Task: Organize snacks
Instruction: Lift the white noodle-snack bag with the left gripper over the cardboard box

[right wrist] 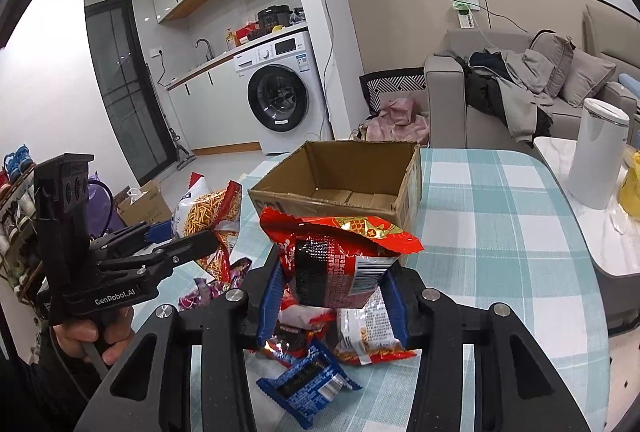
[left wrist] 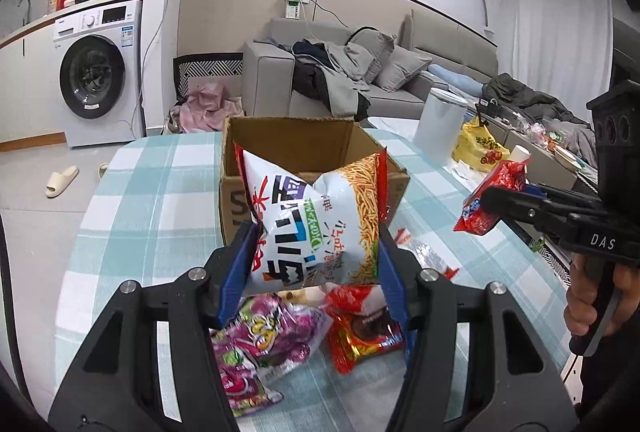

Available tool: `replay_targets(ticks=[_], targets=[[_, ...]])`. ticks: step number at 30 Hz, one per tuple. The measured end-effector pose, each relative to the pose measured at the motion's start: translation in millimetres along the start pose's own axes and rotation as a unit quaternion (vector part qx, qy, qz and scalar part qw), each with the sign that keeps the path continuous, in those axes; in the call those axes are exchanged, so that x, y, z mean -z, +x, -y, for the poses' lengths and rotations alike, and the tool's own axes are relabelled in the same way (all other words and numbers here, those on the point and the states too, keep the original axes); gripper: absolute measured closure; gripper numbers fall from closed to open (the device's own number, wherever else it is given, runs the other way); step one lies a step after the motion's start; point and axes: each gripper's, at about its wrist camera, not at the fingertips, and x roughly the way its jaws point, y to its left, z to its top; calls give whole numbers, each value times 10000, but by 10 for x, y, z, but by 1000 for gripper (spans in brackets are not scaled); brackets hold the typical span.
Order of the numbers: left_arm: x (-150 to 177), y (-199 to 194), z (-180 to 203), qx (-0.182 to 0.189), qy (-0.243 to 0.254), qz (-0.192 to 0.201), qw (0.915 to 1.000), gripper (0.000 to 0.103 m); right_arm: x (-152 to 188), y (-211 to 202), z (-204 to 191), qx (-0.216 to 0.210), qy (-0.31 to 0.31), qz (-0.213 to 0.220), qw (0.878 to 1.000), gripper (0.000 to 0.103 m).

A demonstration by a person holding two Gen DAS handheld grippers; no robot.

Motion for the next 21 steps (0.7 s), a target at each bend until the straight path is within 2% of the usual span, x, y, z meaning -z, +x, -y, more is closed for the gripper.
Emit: replay_targets(ticks=[13, 21], targets=[[-289, 277, -18, -142, 92, 34, 9999, 48, -337, 215, 84, 115, 169, 140, 9997, 58], [-446, 512, -42, -172, 90, 56, 9998, 48, -461, 415, 136, 145, 179, 85, 9997, 58]])
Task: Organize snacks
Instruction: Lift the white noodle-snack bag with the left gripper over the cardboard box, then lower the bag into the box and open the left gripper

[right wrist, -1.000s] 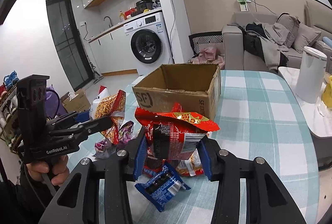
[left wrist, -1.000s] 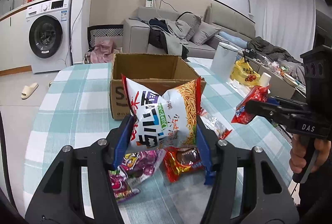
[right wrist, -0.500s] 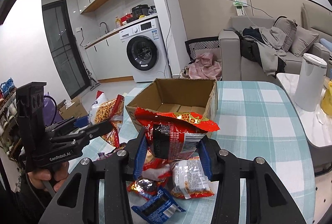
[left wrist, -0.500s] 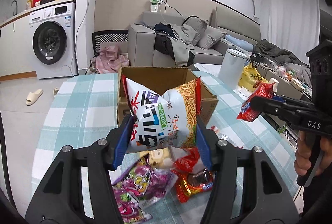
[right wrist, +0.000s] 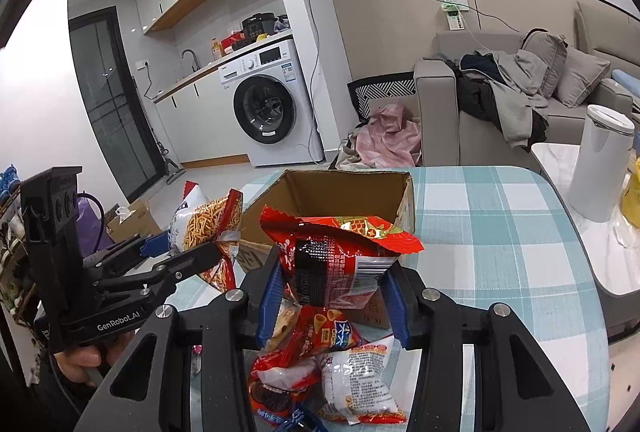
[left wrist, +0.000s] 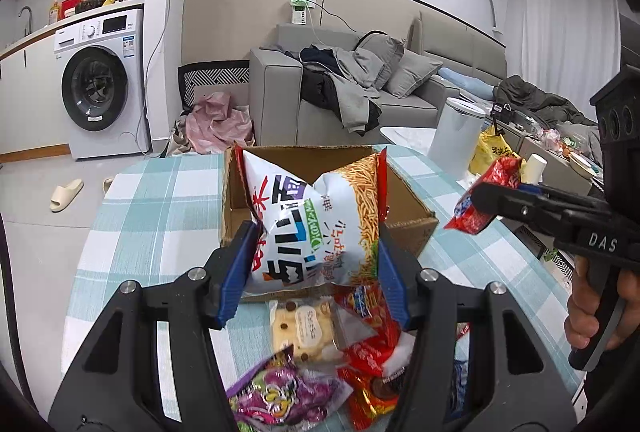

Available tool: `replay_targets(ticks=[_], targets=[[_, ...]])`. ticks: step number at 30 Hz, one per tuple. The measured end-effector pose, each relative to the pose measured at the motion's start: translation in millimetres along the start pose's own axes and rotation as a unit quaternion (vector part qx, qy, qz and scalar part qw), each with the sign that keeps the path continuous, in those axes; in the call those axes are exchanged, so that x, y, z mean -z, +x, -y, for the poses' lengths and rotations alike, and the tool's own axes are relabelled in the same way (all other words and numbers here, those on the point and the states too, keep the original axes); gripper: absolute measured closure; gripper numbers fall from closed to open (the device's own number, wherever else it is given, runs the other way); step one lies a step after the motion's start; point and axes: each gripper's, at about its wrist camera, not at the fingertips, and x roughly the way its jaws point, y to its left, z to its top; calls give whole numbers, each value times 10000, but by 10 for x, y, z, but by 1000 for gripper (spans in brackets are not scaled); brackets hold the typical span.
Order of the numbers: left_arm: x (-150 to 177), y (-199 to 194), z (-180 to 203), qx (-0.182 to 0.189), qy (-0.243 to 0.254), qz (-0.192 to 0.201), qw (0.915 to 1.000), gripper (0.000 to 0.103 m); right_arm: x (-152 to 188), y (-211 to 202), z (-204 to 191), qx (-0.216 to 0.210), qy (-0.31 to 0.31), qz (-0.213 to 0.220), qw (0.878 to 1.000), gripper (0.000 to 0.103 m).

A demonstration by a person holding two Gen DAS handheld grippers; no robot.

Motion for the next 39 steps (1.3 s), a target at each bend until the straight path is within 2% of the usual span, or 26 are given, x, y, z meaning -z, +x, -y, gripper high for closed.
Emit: replay_targets(ticks=[18, 27, 39], targets=[[-302, 640, -230, -132, -158, -75, 9998, 48, -248, 590, 86, -96, 125, -236, 9996, 58], [-302, 942, -288, -259, -96, -201, 9994, 48, -262, 925, 120, -4, 98, -513, 9986, 58], [-225, 1113, -271, -440, 132, -468, 9978, 48, -208, 1230, 303, 18, 75, -967, 9953, 58]])
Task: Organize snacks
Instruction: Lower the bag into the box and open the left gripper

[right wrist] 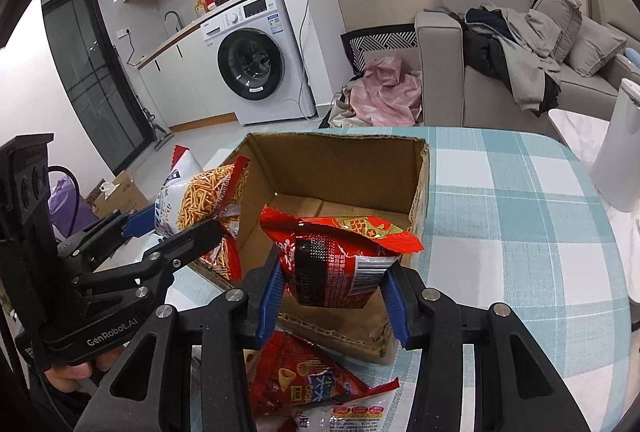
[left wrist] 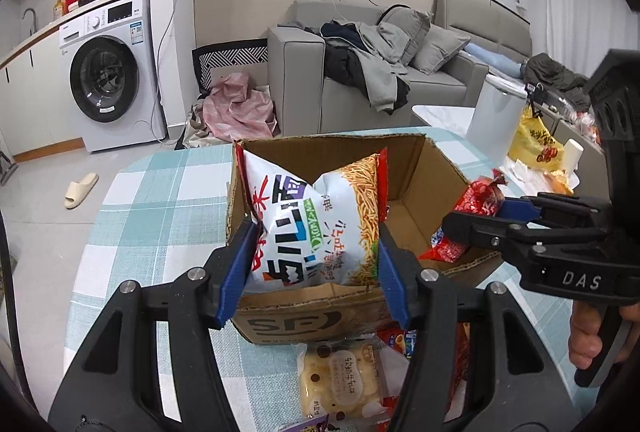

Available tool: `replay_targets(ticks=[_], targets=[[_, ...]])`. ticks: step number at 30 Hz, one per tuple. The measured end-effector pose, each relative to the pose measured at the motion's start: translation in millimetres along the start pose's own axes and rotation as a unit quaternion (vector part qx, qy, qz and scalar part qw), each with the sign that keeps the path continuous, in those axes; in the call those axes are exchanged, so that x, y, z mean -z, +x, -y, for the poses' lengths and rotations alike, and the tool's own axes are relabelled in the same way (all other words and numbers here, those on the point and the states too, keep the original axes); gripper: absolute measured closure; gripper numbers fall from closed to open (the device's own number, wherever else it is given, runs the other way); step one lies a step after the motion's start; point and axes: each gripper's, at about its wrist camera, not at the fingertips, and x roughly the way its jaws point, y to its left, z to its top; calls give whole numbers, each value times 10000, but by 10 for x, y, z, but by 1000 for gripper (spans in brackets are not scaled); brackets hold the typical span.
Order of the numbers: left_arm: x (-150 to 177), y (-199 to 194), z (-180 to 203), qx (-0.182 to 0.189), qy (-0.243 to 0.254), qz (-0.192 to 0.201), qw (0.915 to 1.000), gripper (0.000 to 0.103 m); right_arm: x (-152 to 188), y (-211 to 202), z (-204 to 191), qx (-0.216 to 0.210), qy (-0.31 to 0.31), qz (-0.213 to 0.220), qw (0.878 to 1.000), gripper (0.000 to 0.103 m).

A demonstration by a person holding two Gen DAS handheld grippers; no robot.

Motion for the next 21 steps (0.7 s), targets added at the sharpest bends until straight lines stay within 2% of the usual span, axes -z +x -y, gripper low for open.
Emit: replay_targets(ticks=[8, 15, 19, 21], targets=[[45, 2, -13, 159, -43, -136, 9998, 47, -23, 26, 123, -339, -109, -107, 9993, 58], [78, -24, 44, 232, 9, -237, 9994, 46, -60, 58, 122, -197, -259, -180, 9993, 58], [64, -105, 54, 270, -22, -88, 9996, 46, -11, 3, 19, -125, -476, -100, 9987, 48], [52, -158, 52, 260, -43, -39, 9996, 39, 17, -58, -21, -102, -539, 14, 9985, 42]])
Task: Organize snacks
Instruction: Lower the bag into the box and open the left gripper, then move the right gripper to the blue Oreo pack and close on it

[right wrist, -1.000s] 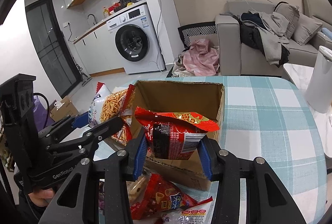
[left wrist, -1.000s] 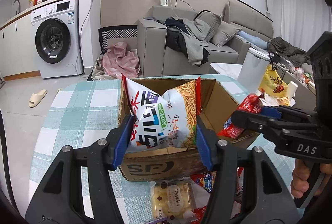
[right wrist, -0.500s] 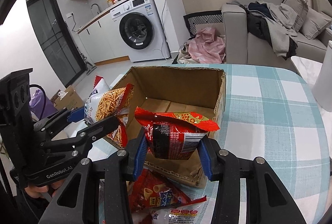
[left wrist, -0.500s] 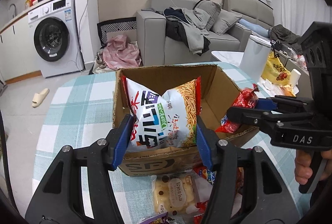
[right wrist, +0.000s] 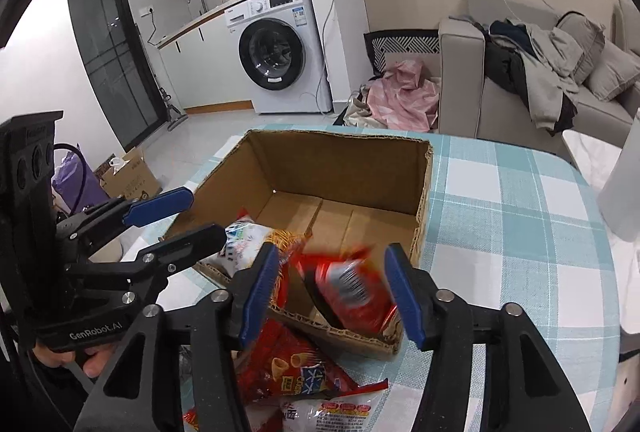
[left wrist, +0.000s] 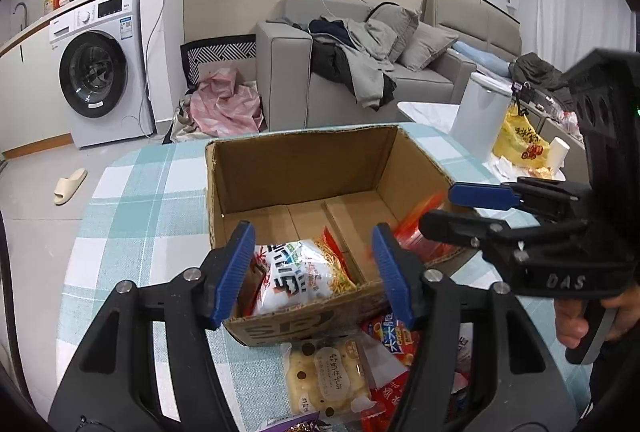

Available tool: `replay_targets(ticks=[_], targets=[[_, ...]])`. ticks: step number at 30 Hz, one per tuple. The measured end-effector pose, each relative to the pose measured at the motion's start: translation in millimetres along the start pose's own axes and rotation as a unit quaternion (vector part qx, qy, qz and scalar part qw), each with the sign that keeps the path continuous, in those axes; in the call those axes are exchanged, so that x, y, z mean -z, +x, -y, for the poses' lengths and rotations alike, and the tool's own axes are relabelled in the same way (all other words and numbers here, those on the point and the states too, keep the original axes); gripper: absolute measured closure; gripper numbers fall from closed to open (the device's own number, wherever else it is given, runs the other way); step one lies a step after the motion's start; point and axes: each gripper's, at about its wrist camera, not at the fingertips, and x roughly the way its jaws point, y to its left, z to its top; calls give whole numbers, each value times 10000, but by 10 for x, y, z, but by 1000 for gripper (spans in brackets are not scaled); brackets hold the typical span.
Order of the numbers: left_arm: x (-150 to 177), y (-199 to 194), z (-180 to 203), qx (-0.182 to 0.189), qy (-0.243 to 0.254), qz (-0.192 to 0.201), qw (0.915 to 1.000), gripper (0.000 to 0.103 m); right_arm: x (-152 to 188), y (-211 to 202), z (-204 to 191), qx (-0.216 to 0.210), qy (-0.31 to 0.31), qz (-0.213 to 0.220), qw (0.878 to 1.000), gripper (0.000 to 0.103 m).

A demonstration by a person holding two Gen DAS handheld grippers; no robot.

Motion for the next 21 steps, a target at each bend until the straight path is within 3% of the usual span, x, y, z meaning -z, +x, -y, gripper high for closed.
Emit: replay_targets(ticks=[4, 8, 12, 21], targets=[[-10, -124, -5, -119, -24, 127, 9998, 20, 23, -154, -45, -16, 20, 226, 9997, 23], [10, -281, -29, -119, -86, 182, 9997, 16, 62, -321, -63, 48, 100, 390, 9992, 3], [56, -476, -39, -184, -139, 321, 9992, 1, 127, -485, -93, 88, 139, 452, 9988, 1], [277, -920, 42, -215, -63, 401, 9989, 1, 329, -793, -233, 65, 176, 538, 9984, 0]])
